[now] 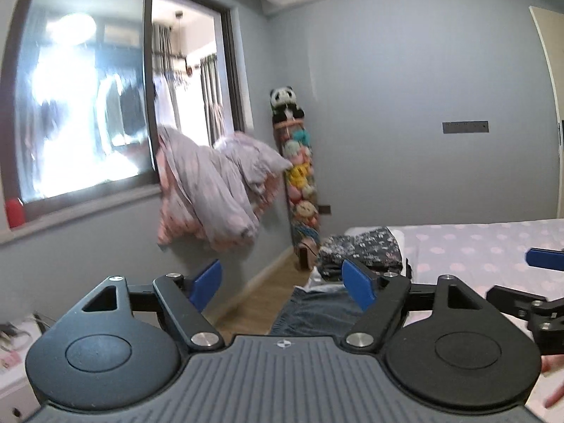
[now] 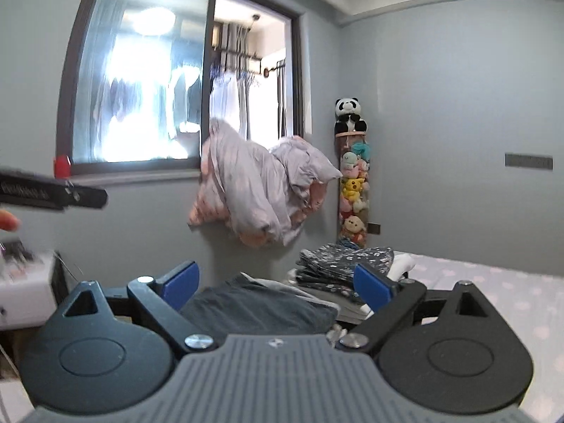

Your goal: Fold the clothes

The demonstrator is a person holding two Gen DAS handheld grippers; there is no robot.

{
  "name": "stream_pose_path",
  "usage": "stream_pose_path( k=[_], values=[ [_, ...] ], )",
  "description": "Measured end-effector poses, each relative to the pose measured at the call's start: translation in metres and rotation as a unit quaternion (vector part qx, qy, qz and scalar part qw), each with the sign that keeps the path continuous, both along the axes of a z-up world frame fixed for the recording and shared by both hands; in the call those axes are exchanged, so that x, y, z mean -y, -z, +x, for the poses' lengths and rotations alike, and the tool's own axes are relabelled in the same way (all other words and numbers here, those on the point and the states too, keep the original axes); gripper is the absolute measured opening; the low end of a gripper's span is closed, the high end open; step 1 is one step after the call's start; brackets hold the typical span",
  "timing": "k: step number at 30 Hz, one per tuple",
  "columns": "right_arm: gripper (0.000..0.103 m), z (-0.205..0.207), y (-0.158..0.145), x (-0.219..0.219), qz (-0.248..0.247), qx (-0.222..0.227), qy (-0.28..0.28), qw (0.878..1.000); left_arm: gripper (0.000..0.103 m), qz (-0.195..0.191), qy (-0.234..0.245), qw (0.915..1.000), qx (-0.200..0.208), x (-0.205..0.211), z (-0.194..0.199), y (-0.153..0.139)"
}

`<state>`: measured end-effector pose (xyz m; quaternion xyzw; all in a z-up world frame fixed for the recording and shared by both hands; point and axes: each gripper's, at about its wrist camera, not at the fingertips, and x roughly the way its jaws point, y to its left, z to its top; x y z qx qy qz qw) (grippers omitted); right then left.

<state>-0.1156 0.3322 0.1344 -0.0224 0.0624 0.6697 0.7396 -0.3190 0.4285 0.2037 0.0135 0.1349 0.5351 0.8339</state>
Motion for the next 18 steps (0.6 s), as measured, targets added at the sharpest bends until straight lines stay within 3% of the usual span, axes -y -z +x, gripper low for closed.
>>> stream_pose_path(
  k=[3,6,18],
  values=[
    [0.102,-0.005,-0.003,0.029,0.007,-0.022,0.000,1.000,0.091,0.010,-0.005,0.9999,0.004,0.028,0.003,0.002],
    [0.102,-0.013,-0.002,0.052,0.001,-0.026,0.011,1.000,0.092,-0.007,-0.009,0.9997,0.019,0.051,0.010,0.010],
    [0.102,-0.033,0.026,0.123,-0.036,0.041,0.049,0.997,0.093,-0.094,-0.056,0.9919,0.065,0.110,0.034,0.074]
  ],
)
